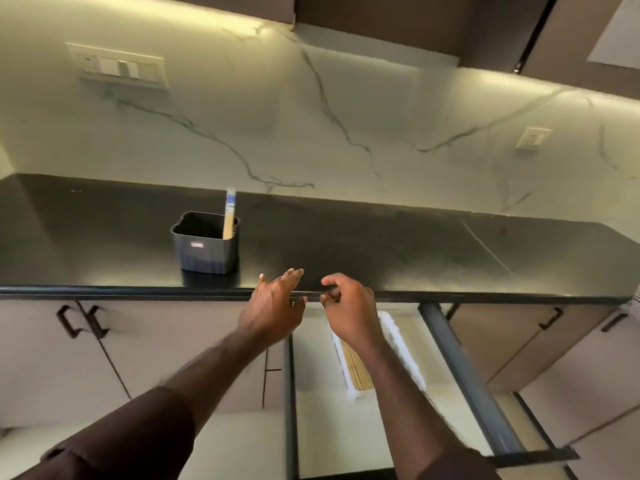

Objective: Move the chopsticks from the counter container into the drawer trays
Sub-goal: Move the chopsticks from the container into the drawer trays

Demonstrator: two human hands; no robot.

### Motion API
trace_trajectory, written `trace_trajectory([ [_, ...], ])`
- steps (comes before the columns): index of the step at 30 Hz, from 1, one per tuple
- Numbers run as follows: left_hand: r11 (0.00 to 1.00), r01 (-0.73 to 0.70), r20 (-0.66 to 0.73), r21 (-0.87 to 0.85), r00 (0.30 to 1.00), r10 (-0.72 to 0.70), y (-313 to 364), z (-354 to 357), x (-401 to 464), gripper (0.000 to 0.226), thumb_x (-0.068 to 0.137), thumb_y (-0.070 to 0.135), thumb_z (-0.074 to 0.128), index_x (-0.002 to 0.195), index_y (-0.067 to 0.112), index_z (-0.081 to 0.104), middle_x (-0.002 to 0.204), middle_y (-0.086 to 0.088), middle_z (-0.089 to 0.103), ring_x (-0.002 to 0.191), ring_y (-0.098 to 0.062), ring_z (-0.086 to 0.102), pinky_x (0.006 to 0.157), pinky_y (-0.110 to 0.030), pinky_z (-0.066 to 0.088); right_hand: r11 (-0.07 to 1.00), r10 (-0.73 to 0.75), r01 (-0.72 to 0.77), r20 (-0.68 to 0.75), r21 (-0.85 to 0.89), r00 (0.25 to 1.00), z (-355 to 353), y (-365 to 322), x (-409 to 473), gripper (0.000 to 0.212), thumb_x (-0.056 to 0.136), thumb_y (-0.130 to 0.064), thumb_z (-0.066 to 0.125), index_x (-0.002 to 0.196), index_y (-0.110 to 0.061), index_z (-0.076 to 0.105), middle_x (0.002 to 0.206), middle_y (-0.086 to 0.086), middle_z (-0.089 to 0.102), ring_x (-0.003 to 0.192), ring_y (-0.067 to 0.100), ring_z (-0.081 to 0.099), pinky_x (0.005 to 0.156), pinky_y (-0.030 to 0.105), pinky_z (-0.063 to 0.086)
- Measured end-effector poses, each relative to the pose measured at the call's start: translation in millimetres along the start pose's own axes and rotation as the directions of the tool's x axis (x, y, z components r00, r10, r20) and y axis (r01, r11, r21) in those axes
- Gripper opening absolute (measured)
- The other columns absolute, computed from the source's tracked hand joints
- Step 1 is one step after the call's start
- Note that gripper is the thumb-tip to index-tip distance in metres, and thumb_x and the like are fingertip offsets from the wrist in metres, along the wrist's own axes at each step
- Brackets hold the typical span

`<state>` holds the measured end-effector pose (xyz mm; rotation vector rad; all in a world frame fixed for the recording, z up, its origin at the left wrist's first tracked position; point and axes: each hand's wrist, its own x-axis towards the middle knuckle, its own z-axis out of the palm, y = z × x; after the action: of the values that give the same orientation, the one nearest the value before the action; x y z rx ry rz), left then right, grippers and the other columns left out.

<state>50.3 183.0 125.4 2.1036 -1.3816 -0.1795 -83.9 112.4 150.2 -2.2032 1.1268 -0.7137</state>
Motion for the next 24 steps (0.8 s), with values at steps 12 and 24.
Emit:
trace_trajectory([
  [12,1.000,-0.006,-0.005,-0.024,1.000,0.006,-156,-111,20,0.049,0.093,0.018,0.061,0.140,0.015,0.044,0.121,-0.007,0.066,0.104,-0.020,0.065,0.080,-0.023,0.054,0.998,-0.058,0.055,0.101,0.030,0.993,136,-113,52,0.026,0.090,-0.013,0.066,0.116,-0.020,0.067,0.097,-0.005,0.073,0.081,0.001,0.065,0.066,0.009,0.048],
  [24,0.999,-0.012,0.022,0.040,1.000,0.011,-231,-145,71,0.055,0.095,0.023,0.059,0.146,0.017,0.039,0.137,-0.008,0.059,0.113,-0.025,0.064,0.114,-0.047,0.028,0.999,-0.039,0.034,0.161,0.032,0.986,211,-158,110,0.026,0.089,-0.016,0.069,0.113,-0.023,0.066,0.103,-0.007,0.069,0.083,0.002,0.063,0.074,0.016,0.054],
])
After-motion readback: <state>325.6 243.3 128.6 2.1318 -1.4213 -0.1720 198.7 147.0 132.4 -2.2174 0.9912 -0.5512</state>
